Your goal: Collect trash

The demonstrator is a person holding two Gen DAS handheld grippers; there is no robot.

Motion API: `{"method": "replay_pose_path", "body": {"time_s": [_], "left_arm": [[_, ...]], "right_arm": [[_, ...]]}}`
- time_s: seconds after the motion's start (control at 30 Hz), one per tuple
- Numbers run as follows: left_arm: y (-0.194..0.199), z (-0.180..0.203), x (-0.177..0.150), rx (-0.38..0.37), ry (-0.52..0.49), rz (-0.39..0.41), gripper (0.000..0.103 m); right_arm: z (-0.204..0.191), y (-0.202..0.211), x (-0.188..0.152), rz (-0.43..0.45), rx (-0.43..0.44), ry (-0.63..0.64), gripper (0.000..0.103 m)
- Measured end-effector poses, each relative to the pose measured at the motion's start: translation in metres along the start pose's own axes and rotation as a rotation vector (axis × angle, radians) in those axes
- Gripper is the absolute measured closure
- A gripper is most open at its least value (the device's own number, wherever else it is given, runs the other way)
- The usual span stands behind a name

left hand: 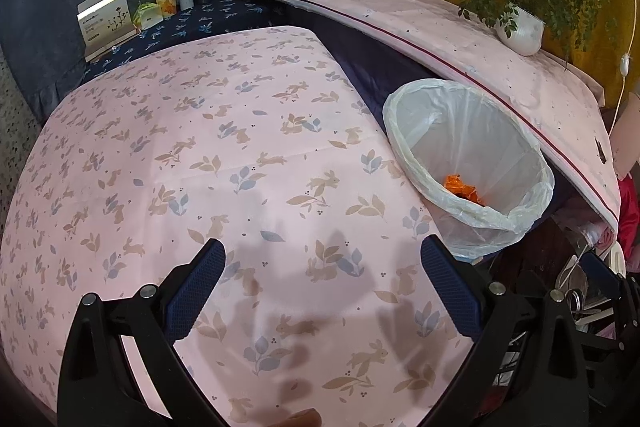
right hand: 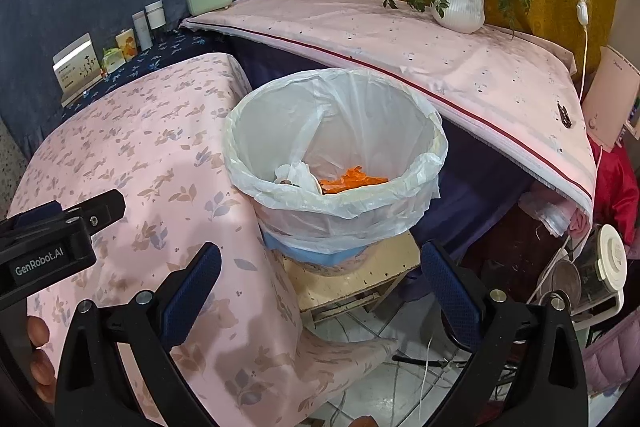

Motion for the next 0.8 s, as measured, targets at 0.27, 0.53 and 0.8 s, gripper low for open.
{"method": "replay_pose_path", "body": {"time_s": [0.27, 0.53, 0.8], "left_arm": [[0.003, 0.006, 0.007, 0.003, -0.018, 0.019, 0.009], [0.002, 0.013, 0.011, 0.0, -0.035, 0.028, 0.009], [0.0, 0.018, 0.013, 0.004, -0.043, 0.03, 0.009]], "right_arm": [[0.001, 0.001, 0.004, 0.009, 0.004, -0.007, 0.007], [0.003, 0.0, 0.006, 0.009, 0.001, -0.013, 0.007], [0.007, -0.001, 0.01, 0.015, -0.001, -0.022, 0.007]]}}
Point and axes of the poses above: each gripper's, at about its wrist camera, not at the fingertips, and y roughly against the way its jaws point, z to its right, x to its top, the point moved 4 cm from there along -y, roughly the way its jaws point, and after that the axes turned 9 degrees about -z, right-handed, at the moved point
